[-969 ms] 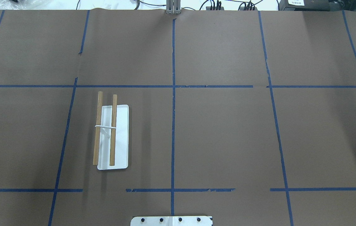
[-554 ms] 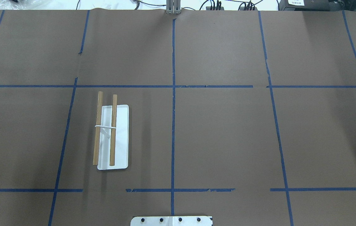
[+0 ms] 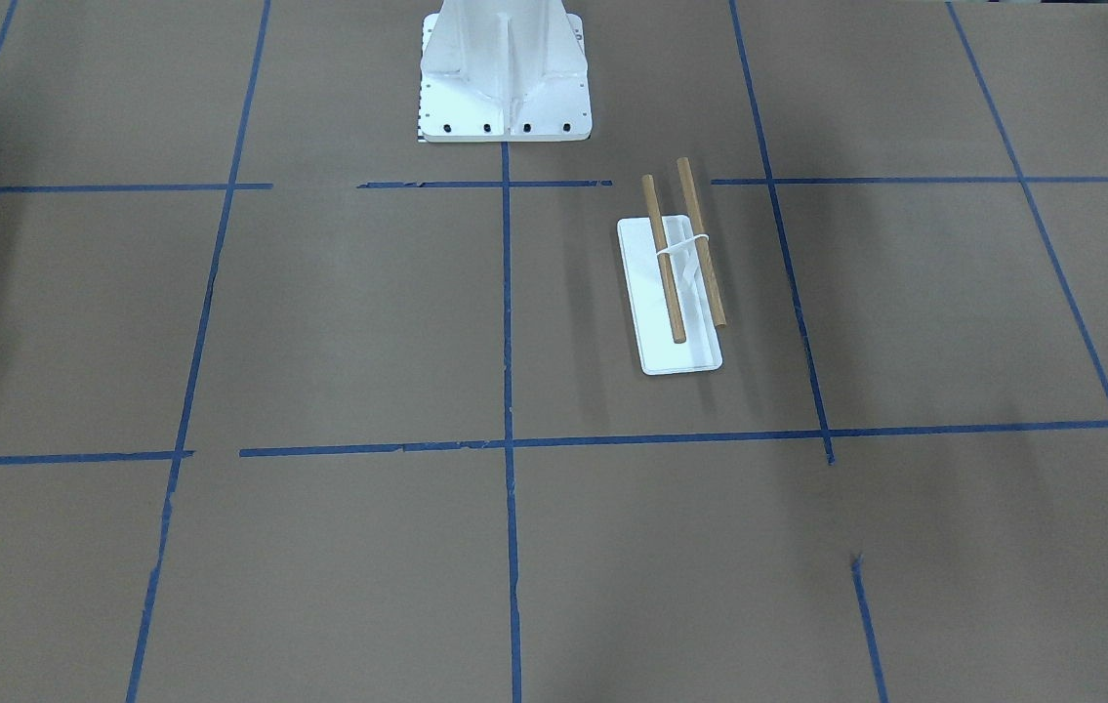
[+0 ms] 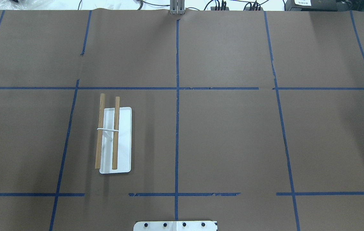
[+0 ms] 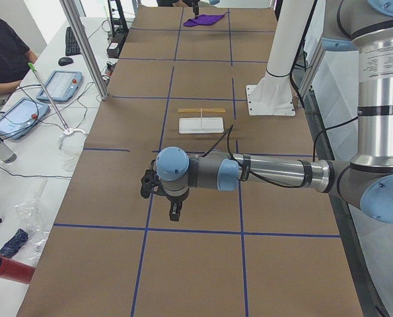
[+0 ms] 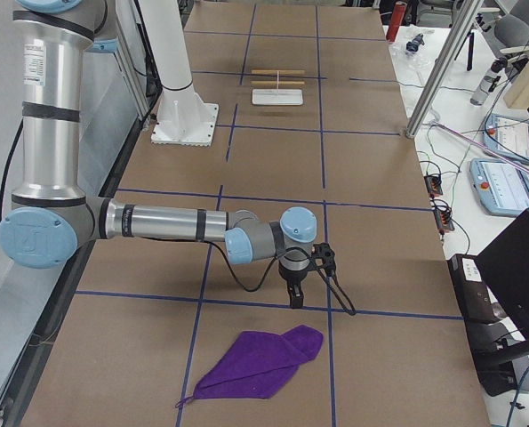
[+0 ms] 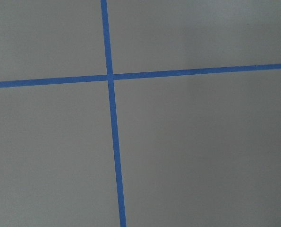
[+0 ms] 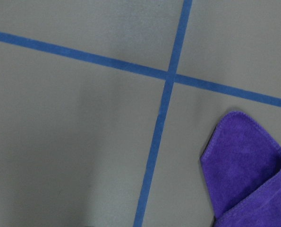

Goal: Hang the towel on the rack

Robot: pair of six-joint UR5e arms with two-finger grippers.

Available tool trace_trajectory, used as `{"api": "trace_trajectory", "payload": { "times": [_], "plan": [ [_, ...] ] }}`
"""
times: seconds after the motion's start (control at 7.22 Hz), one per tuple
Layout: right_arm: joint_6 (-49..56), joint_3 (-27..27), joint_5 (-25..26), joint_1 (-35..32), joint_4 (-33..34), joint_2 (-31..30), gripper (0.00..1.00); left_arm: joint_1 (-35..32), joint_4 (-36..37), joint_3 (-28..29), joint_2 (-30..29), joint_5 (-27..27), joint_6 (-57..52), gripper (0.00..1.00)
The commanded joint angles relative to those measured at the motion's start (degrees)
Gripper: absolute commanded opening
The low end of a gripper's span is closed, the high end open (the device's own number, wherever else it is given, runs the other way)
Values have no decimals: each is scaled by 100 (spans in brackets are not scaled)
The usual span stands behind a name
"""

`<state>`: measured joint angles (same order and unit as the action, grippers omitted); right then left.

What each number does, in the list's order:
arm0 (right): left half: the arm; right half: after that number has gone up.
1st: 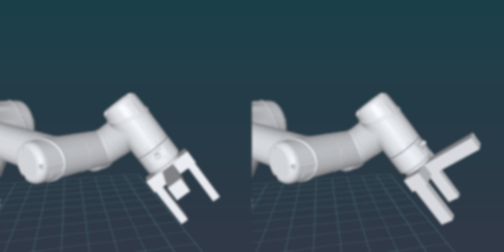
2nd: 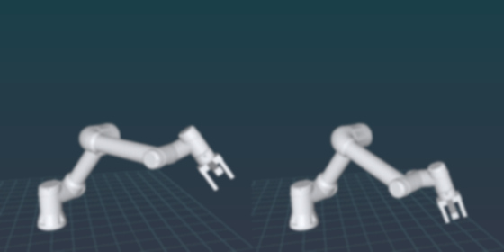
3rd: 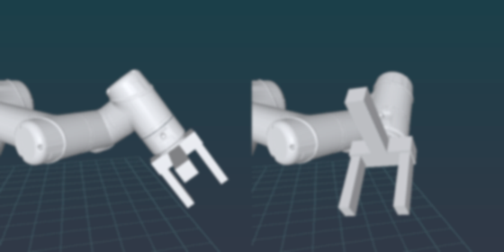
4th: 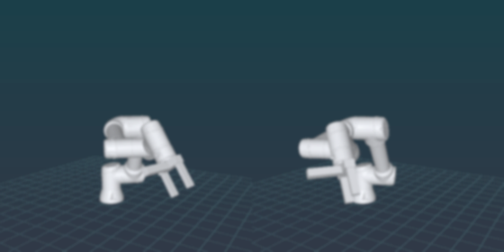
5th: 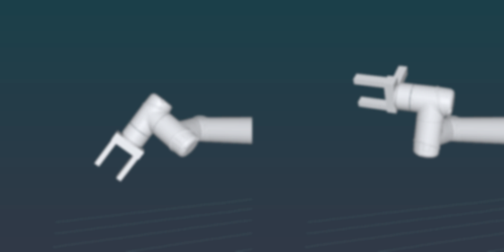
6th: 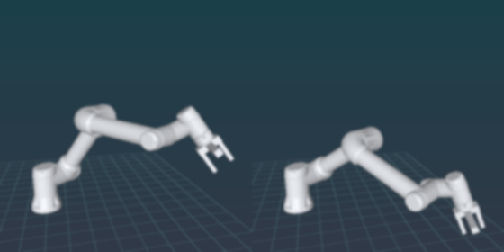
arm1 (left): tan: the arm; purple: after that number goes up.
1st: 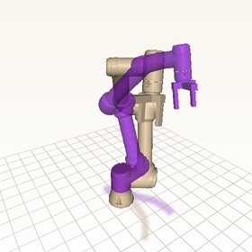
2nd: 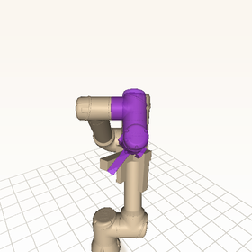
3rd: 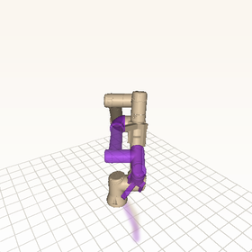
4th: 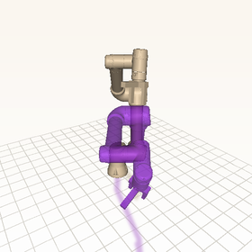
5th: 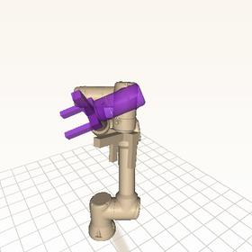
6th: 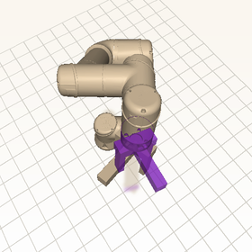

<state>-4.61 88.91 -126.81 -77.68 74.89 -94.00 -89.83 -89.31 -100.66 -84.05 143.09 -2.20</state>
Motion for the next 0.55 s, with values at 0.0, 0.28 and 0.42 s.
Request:
{"api": "trace_trajectory", "payload": {
  "times": [0.0, 0.28, 0.42],
  "plan": [
    [-22, -925, 16, 16, 8, 644, 93, 9, 18, -15, 3, 218, 0, 100],
    [91, -728, -106, 7, -18, 158, 93, 9, 18, -15, 12, 219, 0, 100],
    [136, -274, -124, 7, -105, -385, 93, 9, 18, -15, 12, 228, 0, 100]
  ]
}}
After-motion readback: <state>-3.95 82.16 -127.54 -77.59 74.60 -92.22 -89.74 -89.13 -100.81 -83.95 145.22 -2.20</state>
